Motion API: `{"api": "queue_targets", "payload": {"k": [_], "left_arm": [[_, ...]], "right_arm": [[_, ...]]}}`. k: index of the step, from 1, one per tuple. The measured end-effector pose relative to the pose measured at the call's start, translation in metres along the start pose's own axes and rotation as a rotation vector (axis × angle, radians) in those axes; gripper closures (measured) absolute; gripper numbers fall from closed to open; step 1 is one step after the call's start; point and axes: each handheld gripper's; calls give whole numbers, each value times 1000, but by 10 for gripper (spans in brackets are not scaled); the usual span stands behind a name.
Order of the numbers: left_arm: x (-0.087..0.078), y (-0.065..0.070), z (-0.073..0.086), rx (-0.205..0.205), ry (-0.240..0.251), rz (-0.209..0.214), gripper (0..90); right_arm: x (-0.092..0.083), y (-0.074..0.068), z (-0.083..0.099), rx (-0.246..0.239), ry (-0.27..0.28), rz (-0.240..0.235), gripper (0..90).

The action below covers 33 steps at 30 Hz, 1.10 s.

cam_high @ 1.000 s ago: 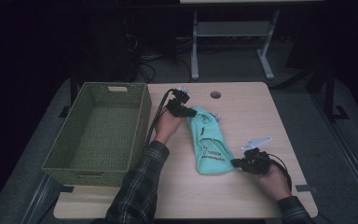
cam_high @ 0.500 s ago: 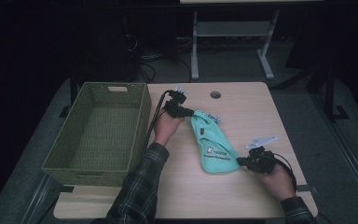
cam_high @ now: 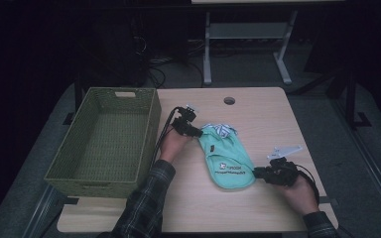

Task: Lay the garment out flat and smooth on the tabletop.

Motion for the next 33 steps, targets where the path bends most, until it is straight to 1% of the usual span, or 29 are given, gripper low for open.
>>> {"api": "queue_targets", "payload": {"k": [1, 2, 3, 4, 7, 10, 11, 12, 13, 15, 16, 17, 18, 20, 22, 23, 24, 25, 26, 28, 29, 30, 31, 32, 33], "left_arm": [[-3, 3, 2, -2, 17, 9, 706], [-6, 6, 3, 6, 27, 11, 693], [-10, 10, 5, 20, 34, 13, 691], [-14, 13, 6, 42, 33, 15, 692], [-24, 25, 13, 74, 50, 28, 686], [-29, 34, 21, 88, 59, 51, 687], [-29, 37, 24, 97, 55, 57, 687], [-29, 40, 27, 103, 49, 67, 687], [-27, 43, 29, 98, 50, 86, 682], [-25, 48, 34, 106, 35, 105, 642], [-24, 51, 36, 115, 29, 107, 630], [-23, 53, 39, 127, 24, 109, 613], [-22, 57, 41, 120, 31, 121, 592], [-20, 63, 46, 120, 32, 132, 558], [-15, 69, 51, 128, 20, 135, 535], [-12, 71, 52, 158, 3, 128, 535], [-9, 75, 53, 164, 7, 125, 542], [-7, 78, 54, 199, -4, 117, 558], [-4, 81, 54, 212, -3, 121, 575], [-1, 88, 53, 226, 7, 138, 593], [0, 91, 53, 244, 9, 137, 592], [0, 94, 52, 257, 17, 148, 591], [1, 97, 52, 260, 31, 157, 589], [0, 98, 51, 266, 38, 154, 589], [1, 99, 50, 263, 52, 153, 591]], "right_arm": [[-1, -1, -1, 0, 19, -11, 768], [-3, -2, -3, 4, 31, -18, 767], [-4, -3, -5, -7, 41, -18, 766], [-5, -3, -6, -14, 52, -15, 764], [-7, -2, -13, -14, 73, -20, 759], [-6, 2, -19, -18, 86, -13, 769], [-5, 3, -21, -25, 91, -8, 778], [-5, 5, -22, -23, 91, -6, 779], [-4, 7, -24, -25, 93, -5, 778], [-1, 9, -26, -13, 88, -6, 778], [1, 10, -26, -14, 85, -4, 778], [3, 10, -27, -5, 78, -5, 775], [5, 12, -27, -9, 77, -7, 768], [8, 13, -28, -6, 72, -9, 759], [12, 14, -29, 1, 66, -17, 736], [14, 14, -30, 1, 61, -17, 728], [16, 14, -30, 1, 50, -14, 721], [20, 15, -31, -8, 47, -15, 722], [22, 14, -31, 1, 36, -18, 723], [28, 13, -31, -9, 12, -14, 729], [30, 12, -30, -14, 1, -15, 736], [32, 11, -29, -21, -6, -19, 742], [32, 10, -29, -20, -5, -21, 745], [32, 10, -29, -30, -8, -25, 756], [32, 8, -29, -27, -12, -25, 759]]}}
Point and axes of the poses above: each handheld gripper's, and its own axes: x roughly forward along the jaws, z roughly out of its underside, y roughly to its right, and after that the axes turned 4 degrees about -y, right-handed
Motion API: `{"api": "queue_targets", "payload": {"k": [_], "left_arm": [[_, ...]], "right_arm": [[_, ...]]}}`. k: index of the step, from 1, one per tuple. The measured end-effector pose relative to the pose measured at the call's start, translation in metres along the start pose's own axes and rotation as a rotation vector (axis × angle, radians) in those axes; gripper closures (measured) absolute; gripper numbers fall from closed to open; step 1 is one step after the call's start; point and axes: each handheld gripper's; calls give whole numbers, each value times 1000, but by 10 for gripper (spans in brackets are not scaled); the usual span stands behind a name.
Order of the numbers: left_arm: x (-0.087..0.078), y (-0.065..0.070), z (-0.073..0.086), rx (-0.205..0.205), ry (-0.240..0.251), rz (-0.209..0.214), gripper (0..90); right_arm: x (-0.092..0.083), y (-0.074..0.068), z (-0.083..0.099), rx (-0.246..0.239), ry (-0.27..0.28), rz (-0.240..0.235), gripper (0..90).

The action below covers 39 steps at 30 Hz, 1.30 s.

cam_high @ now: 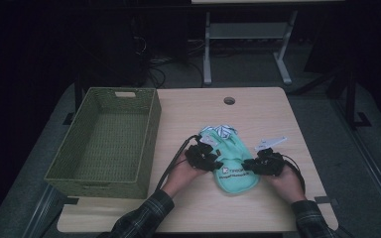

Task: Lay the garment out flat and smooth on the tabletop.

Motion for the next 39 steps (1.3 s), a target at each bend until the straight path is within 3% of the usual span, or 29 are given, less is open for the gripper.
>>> {"api": "queue_targets", "payload": {"k": [2, 4, 7, 11, 14, 15, 21, 24, 31, 39], "left_arm": [[1, -3, -1, 4, -4, -5, 629], [0, -6, 0, -21, 19, 1, 666], [-7, -13, -1, -45, 44, -10, 756], [-13, -21, -1, -52, 25, -52, 881], [-14, -25, 3, -62, 14, -83, 896], [-14, -26, 4, -83, 25, -84, 896], [-1, -28, 10, -83, -17, -73, 889], [4, -26, 10, -46, -53, -81, 890], [-6, -25, 14, -20, -121, -90, 898], [-18, -11, 26, 47, -173, -118, 898]], "right_arm": [[0, -1, 1, -1, -1, -3, 759], [-1, -2, 1, -16, -5, 3, 769], [-8, -1, -2, -17, 34, 0, 795], [-15, 7, -9, -14, 63, 20, 861], [-12, 16, -15, -6, 62, 30, 895], [-10, 19, -16, -4, 59, 31, 896], [7, 30, -22, 7, 19, 54, 897], [10, 34, -19, 22, 12, 51, 898], [-2, 33, -9, 13, -20, 81, 900], [-15, 14, 8, -26, -60, 71, 900]]}}
Point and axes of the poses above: each handheld gripper's, and its own axes: x roughly forward along the jaws, z roughly out of its underside, y roughly to its right, and after that the axes turned 4 degrees about -y, right-handed
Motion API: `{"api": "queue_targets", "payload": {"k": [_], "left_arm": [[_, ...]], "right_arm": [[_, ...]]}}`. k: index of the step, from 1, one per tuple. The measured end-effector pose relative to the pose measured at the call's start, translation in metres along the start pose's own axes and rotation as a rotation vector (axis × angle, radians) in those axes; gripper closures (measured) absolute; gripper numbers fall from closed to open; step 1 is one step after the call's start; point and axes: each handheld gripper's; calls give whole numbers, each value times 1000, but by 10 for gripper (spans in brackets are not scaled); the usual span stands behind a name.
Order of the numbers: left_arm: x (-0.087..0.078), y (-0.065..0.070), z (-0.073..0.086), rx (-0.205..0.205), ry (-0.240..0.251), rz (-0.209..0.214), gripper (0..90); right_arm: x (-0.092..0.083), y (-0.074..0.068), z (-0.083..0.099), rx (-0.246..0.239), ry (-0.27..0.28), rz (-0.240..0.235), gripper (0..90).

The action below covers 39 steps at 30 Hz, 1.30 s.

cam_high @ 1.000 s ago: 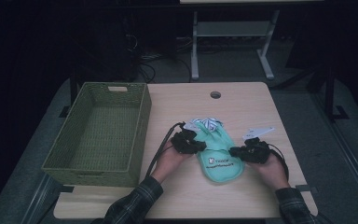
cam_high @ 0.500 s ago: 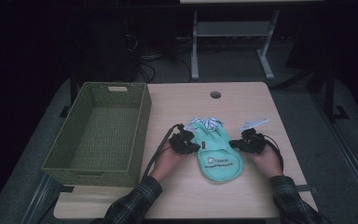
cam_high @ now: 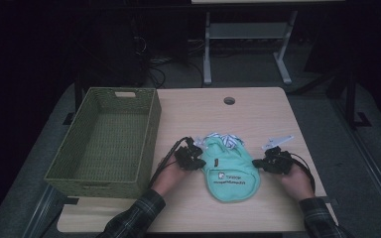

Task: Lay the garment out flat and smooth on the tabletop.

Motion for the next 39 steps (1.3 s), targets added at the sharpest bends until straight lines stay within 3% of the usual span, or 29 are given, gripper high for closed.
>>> {"api": "queue_targets", "payload": {"k": [3, 7, 9, 16, 22, 31, 34, 36, 39], "left_arm": [[-2, 0, 4, 1, 12, 7, 897], [-1, -8, 6, -37, 38, 37, 887], [0, -9, 6, -55, 51, 42, 876], [0, -10, 7, -40, 47, 41, 877], [0, -9, 6, -33, 45, 36, 879], [0, -7, 5, -27, 40, 25, 893], [0, -7, 5, -29, 39, 25, 894], [0, -7, 5, -22, 37, 22, 895], [0, -7, 5, -20, 35, 21, 896]], "right_arm": [[-3, -7, 3, -13, -1, -27, 899], [-4, -6, -3, -1, 53, -41, 899], [-5, -3, -9, 4, 83, -41, 899], [14, 8, -46, 29, 136, -44, 899], [34, 17, -67, 54, 126, -38, 889], [49, 19, -69, 65, 107, -62, 775], [54, 17, -68, 56, 92, -49, 791], [53, 17, -68, 47, 84, -37, 869], [53, 16, -68, 32, 80, -31, 891]]}}
Point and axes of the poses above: each handheld gripper's, and its own axes: x roughly forward along the jaws, z roughly out of its underside, y roughly to its right, and after that the axes turned 4 degrees about -y, right-handed
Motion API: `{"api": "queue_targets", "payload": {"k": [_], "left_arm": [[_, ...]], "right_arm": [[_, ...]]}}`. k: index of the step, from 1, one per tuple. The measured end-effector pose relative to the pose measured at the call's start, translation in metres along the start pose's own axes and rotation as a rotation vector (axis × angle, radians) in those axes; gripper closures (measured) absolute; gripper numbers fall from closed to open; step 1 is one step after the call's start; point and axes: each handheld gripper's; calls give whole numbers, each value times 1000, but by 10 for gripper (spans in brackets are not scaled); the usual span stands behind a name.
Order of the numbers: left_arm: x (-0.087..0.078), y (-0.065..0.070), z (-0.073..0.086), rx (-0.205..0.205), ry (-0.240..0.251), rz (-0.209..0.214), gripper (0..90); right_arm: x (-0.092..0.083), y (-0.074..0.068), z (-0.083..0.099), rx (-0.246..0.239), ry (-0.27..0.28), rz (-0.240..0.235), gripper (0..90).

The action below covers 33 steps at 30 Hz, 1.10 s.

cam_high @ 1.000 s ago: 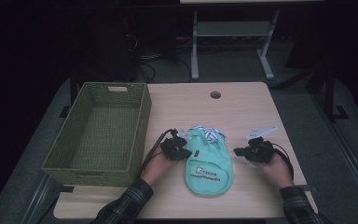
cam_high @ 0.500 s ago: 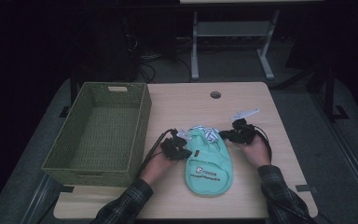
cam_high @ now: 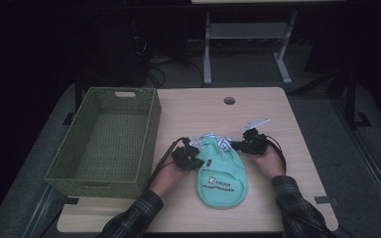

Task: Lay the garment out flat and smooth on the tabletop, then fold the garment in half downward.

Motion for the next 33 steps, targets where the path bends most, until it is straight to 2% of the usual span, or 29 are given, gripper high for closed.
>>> {"api": "queue_targets", "payload": {"k": [4, 10, 13, 16, 19, 21, 23, 28, 33], "left_arm": [[0, 0, 0, 0, -5, -2, 897], [0, 1, -2, 7, -12, -10, 898], [0, 1, -2, 7, -10, -10, 897], [0, 1, -2, 7, -11, -7, 896], [0, 1, -1, -6, -10, -2, 893], [0, 0, -1, -16, -8, 10, 877], [-1, -1, -1, -26, -5, 27, 825], [-8, -4, -5, -32, 15, 9, 722], [-14, -14, -16, -30, 42, 1, 602]], "right_arm": [[-5, 4, -1, -4, 19, 29, 894], [-11, 23, -2, 7, -5, 56, 895], [-10, 31, 0, 12, 0, 69, 895], [-9, 32, 2, 32, 12, 54, 883], [-11, 30, 3, 28, 34, 38, 855], [-15, 28, 4, 43, 53, 33, 823], [-19, 28, 4, 50, 67, 24, 780], [-29, 28, 1, 49, 96, 8, 698], [-38, 26, -4, 46, 104, -4, 609]]}}
Point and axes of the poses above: each handheld gripper's, and its own axes: x roughly forward along the jaws, z roughly out of its underside, y roughly to its right, and after that the axes turned 4 degrees about -y, right-handed
